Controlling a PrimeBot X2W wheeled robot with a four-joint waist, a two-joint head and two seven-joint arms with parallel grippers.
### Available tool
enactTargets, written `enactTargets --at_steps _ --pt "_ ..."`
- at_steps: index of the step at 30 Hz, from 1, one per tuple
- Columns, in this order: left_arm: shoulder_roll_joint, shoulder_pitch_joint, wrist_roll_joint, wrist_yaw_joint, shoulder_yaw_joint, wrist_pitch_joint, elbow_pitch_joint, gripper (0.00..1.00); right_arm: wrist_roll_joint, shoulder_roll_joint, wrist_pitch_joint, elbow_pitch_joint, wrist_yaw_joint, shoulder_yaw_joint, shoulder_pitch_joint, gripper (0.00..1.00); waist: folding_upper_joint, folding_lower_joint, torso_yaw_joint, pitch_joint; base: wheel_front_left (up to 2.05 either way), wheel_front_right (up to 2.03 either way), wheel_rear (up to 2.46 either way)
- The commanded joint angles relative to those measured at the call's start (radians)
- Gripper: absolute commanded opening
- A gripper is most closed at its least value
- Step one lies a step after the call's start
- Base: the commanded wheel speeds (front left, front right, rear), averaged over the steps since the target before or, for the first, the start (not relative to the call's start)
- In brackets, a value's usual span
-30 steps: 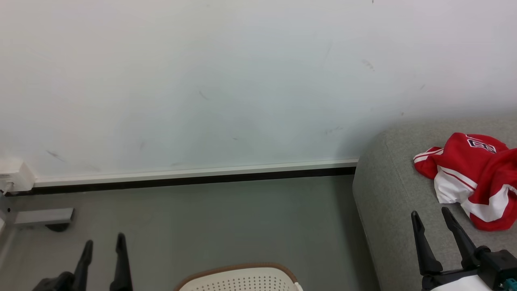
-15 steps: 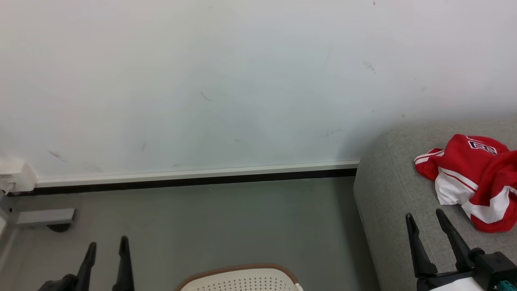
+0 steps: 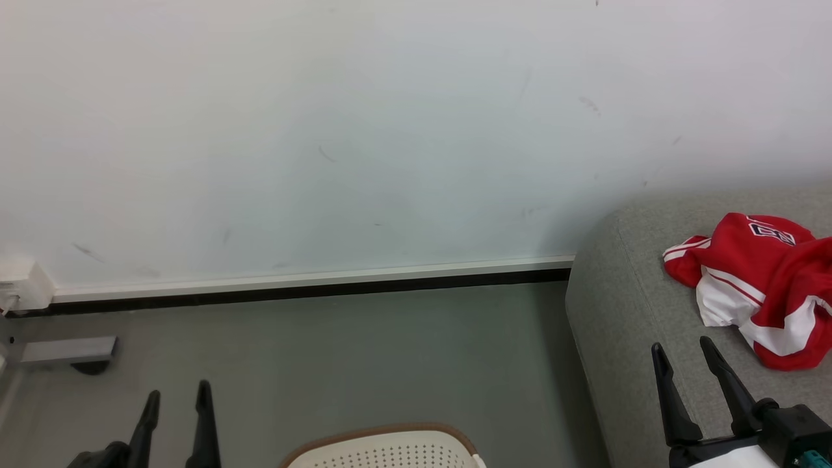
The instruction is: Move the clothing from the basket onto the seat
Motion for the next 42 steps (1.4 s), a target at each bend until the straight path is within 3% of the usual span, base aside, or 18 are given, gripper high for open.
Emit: enactTargets --at_steps 1,11,12,16,42 --pt "0.000 -0.008 0.014 -0.006 0.004 0.000 0.001 1.00 0.005 -0.003 -0.003 0.003 -0.002 -0.001 -0.010 1.00 0.0000 0.0000 0.000 0.000 0.00 0.00 0.00" --pt "-0.015 -0.017 0.018 -0.033 0.033 0.000 0.028 1.00 0.007 -0.003 -0.003 0.007 -0.002 -0.002 -0.011 1.00 0.0000 0.0000 -0.002 -0.002 0.00 0.00 0.00" --pt "-0.013 -0.009 0.018 -0.033 0.031 0.000 0.029 0.00 0.003 0.002 0.000 0.007 0.000 -0.001 -0.001 0.00 0.0000 0.0000 -0.002 -0.002 0.00 0.00 0.00" --pt "-0.023 0.006 0.007 -0.034 0.031 0.007 0.061 0.00 0.015 0.012 0.010 0.032 0.000 0.001 0.021 0.00 0.0000 0.0000 -0.002 -0.002 0.00 0.00 0.00" --pt "-0.037 -0.041 -0.425 -0.066 0.042 0.126 0.048 0.00 0.434 0.035 0.129 0.021 0.000 -0.078 0.002 0.00 0.0000 0.0000 0.005 0.009 0.00 0.00 0.00"
